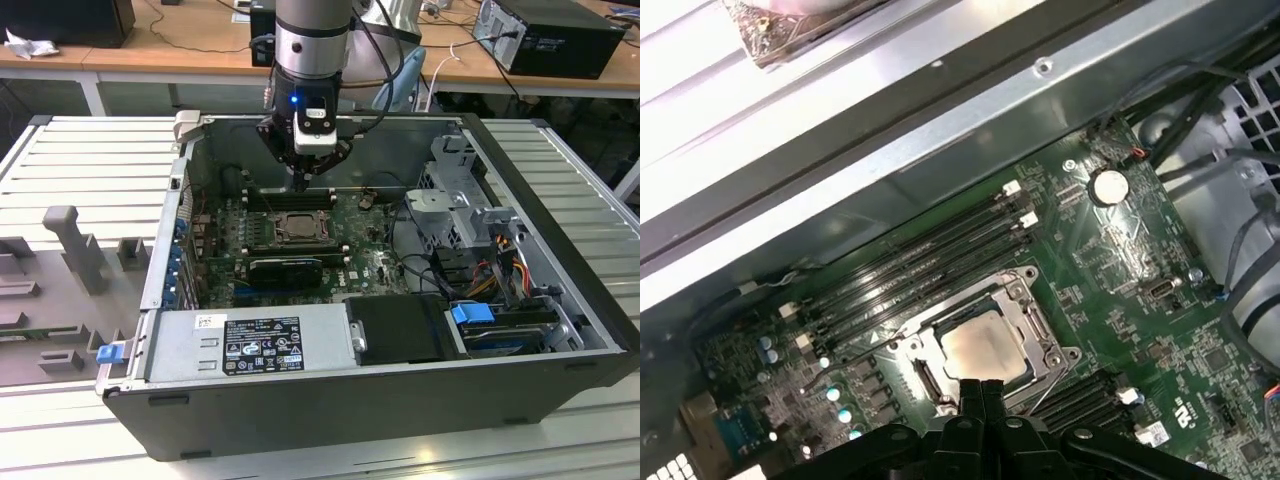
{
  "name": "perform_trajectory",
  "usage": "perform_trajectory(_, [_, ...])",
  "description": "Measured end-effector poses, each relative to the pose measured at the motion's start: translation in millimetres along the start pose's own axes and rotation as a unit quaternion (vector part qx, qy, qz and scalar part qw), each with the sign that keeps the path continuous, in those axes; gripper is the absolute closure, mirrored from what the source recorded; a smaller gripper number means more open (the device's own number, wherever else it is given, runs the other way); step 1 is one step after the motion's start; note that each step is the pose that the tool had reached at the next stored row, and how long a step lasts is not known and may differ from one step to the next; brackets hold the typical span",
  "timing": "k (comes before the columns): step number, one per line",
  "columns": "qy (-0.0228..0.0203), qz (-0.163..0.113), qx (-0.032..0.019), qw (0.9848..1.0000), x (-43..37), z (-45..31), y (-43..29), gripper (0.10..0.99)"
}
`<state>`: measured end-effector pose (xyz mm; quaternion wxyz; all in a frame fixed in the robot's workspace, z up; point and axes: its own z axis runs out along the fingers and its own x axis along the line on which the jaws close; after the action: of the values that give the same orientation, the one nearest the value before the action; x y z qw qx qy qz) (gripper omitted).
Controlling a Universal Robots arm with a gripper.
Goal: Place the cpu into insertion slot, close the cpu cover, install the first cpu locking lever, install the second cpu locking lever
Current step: 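Install the first cpu locking lever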
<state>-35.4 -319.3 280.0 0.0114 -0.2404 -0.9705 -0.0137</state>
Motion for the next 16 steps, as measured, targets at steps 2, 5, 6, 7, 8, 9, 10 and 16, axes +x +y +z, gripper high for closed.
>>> perform_trajectory(2, [0.0004,-0.022,0.0006,0.9998,0.0,0.0,0.0,0.98])
perform_trajectory(5, [0.0009,-0.043,0.0012,0.9991,0.0,0.0,0.0,0.98])
perform_trajectory(6, [0.0011,-0.052,0.0015,0.9986,0.0,0.0,0.0,0.98])
perform_trajectory(7, [0.0012,-0.058,0.0017,0.9983,0.0,0.0,0.0,0.98])
perform_trajectory(8, [0.0013,-0.062,0.0018,0.9981,0.0,0.0,0.0,0.98])
perform_trajectory(9, [0.0014,-0.069,0.0019,0.9976,0.0,0.0,0.0,0.98])
perform_trajectory(10, [0.0015,-0.073,0.0021,0.9973,0.0,0.0,0.0,0.98])
perform_trajectory(16, [0.0023,-0.108,0.0031,0.9941,0.0,0.1,0.0,0.98])
